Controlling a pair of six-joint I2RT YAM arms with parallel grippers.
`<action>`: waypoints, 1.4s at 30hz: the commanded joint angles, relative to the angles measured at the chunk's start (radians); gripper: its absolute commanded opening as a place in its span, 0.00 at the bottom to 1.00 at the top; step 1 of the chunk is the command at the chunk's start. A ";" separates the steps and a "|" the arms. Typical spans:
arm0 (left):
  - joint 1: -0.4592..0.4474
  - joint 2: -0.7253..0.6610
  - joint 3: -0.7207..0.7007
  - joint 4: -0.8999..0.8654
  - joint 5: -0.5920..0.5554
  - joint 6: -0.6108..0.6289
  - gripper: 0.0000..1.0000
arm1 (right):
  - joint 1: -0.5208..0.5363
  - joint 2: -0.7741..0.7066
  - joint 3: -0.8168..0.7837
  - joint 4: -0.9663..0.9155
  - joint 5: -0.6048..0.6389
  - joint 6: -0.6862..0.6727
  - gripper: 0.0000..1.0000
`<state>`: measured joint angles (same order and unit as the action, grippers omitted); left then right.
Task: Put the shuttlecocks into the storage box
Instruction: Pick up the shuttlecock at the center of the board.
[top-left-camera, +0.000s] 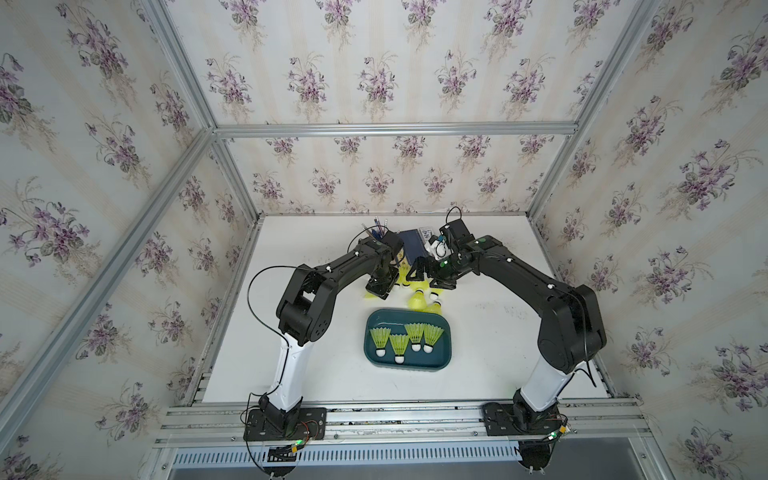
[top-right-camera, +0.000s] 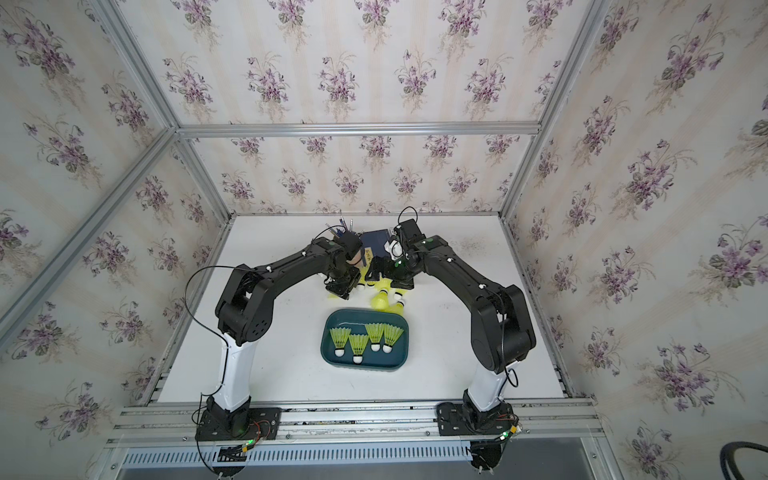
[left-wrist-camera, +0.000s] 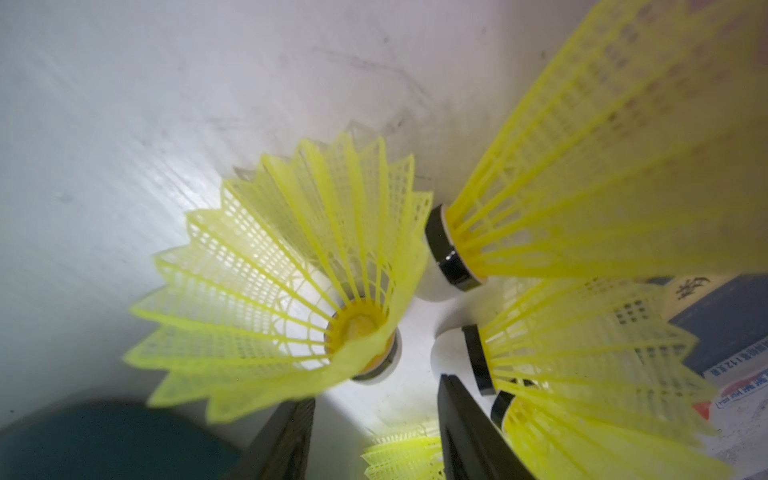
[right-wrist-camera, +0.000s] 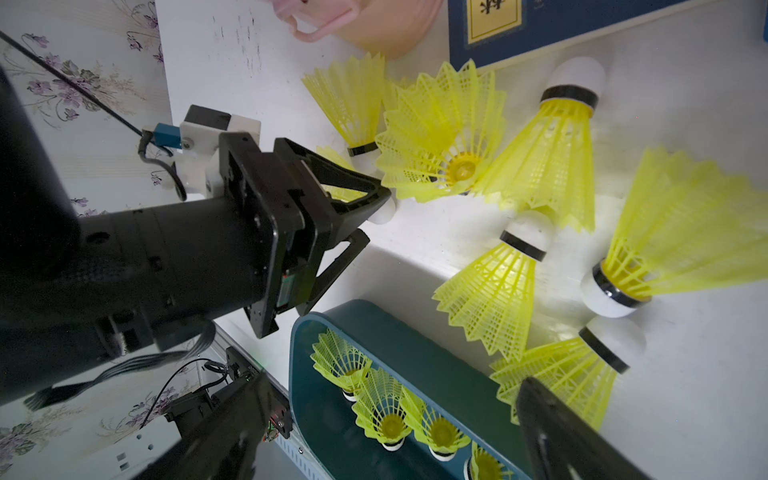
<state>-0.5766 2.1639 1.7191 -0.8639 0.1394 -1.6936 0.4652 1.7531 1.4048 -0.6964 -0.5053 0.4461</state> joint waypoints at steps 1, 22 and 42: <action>0.000 0.017 0.008 -0.044 -0.015 -0.010 0.49 | 0.000 -0.007 0.000 0.014 0.000 0.012 0.95; 0.001 0.015 -0.034 -0.059 -0.065 0.047 0.32 | 0.000 -0.019 -0.028 0.028 0.001 0.026 0.93; -0.007 -0.277 -0.173 -0.111 -0.156 0.311 0.28 | 0.061 -0.088 -0.055 0.061 -0.011 0.079 0.92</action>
<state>-0.5812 1.9308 1.5486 -0.9356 0.0212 -1.4822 0.5137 1.6791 1.3487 -0.6548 -0.5194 0.4995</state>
